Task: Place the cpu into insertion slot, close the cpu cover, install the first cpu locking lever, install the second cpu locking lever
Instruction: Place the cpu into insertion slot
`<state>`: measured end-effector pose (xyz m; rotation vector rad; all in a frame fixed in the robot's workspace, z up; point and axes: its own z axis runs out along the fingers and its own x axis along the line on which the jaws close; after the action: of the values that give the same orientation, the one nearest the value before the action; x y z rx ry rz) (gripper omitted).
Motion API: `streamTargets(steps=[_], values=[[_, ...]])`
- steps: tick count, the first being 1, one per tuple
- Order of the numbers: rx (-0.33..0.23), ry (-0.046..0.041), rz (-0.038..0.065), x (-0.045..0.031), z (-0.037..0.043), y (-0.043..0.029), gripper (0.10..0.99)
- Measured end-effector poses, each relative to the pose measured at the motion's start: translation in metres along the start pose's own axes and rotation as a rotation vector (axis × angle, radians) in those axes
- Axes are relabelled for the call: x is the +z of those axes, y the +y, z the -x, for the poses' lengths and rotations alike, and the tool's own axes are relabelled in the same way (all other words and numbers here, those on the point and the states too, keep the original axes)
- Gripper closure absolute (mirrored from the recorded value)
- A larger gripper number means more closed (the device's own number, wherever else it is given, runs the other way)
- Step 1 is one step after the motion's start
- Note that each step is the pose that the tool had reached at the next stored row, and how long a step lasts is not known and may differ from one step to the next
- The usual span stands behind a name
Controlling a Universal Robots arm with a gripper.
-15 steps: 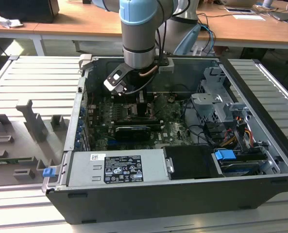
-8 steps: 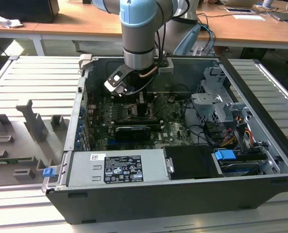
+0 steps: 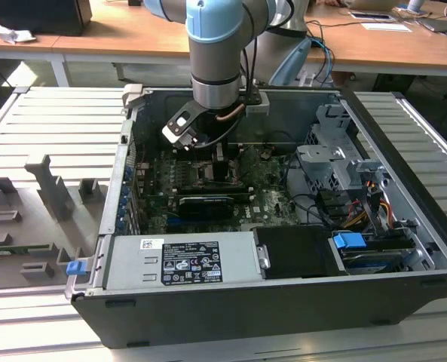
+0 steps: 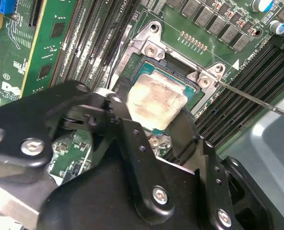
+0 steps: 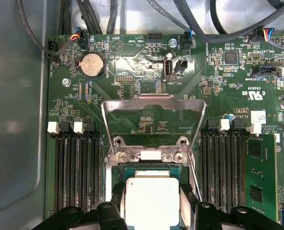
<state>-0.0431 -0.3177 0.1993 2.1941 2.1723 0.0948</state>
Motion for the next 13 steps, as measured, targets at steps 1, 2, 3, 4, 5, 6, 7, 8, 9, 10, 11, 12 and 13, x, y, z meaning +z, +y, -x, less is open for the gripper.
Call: streamTargets(steps=[1, 2, 3, 4, 5, 6, 7, 8, 9, 10, 11, 12, 13], values=[[0.000, -0.0001, 0.000, 0.0000, 0.0000, 0.0000, 0.533], [0.000, -0.0001, 0.000, 0.0000, 0.0000, 0.0000, 0.471], [0.000, -0.0002, 0.000, 0.0000, 0.0000, 0.0000, 0.471], [0.000, -0.0002, 0.000, 0.0000, -0.0002, 0.0000, 0.471], [0.000, -0.0002, 0.000, 0.0000, -0.0002, 0.0000, 0.471], [0.000, 0.0000, 0.000, 0.0000, -0.0003, 0.0000, 0.471], [0.000, -0.0004, 0.000, -0.0004, -0.0003, 0.0000, 0.471], [0.000, -0.0005, 0.000, -0.0009, -0.0002, 0.0000, 0.471], [0.000, -0.0003, 0.000, -0.0023, -0.0003, 0.0002, 0.471], [0.000, -0.0003, 0.000, -0.0035, -0.0003, 0.0003, 0.471], [0.000, -0.0002, 0.000, -0.0052, -0.0003, 0.0004, 0.471], [0.000, -0.0002, 0.000, -0.0067, -0.0003, 0.0005, 0.471], [0.000, -0.0003, 0.000, -0.0081, -0.0003, 0.0006, 0.471]])
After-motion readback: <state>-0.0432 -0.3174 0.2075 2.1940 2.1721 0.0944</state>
